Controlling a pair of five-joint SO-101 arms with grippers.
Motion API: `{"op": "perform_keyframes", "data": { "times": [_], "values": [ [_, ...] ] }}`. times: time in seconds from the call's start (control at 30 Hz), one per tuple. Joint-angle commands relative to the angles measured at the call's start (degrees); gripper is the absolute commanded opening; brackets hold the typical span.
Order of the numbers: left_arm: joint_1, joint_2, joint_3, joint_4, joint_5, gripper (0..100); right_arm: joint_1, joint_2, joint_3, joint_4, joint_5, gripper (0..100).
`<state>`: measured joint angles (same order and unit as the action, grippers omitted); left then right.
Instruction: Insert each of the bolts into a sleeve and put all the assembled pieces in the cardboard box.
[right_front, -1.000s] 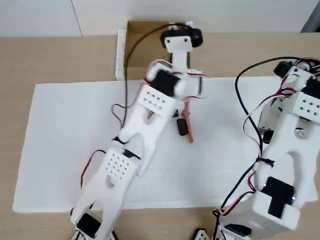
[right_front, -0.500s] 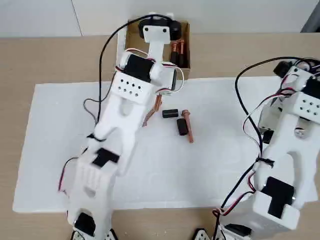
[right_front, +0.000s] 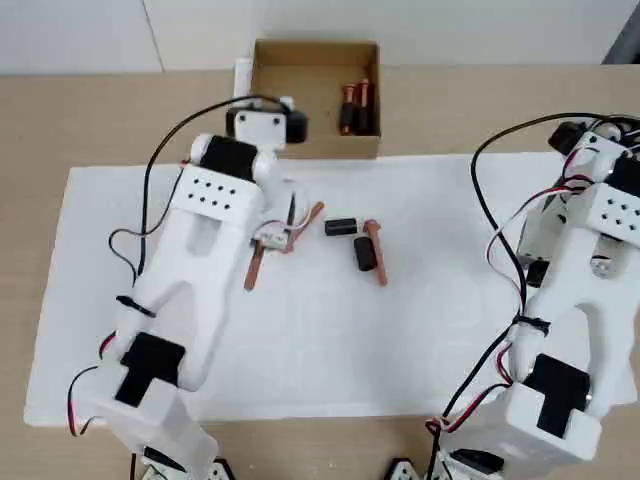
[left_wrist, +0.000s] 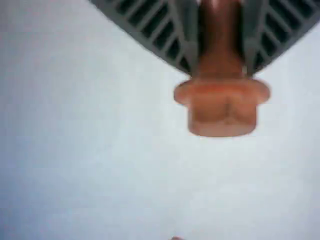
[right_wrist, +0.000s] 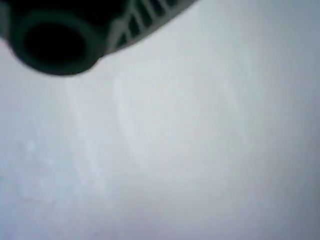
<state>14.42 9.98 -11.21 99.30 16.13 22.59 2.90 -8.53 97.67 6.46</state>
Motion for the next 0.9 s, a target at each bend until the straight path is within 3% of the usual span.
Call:
{"op": "perform_keyframes", "data": {
  "times": [0.0,0.27,0.77,0.87],
  "values": [
    [-0.4,-7.1,2.3,-0.3,-0.5,0,0.1,-2.9,-2.8,0.7,0.4,0.4],
    [-0.7,-15.6,10.0,-2.5,-3.3,0,-1.8,-2.9,-1.1,0.0,0.4,0.4],
    [-9.5,-15.3,46.0,-44.0,-3.4,0,-3.8,-3.4,4.3,-3.0,0.4,0.4],
    [-11.7,-15.3,49.5,-48.9,-8.0,0,-3.8,-3.4,4.3,-3.0,0.3,0.4]
  ]
}}
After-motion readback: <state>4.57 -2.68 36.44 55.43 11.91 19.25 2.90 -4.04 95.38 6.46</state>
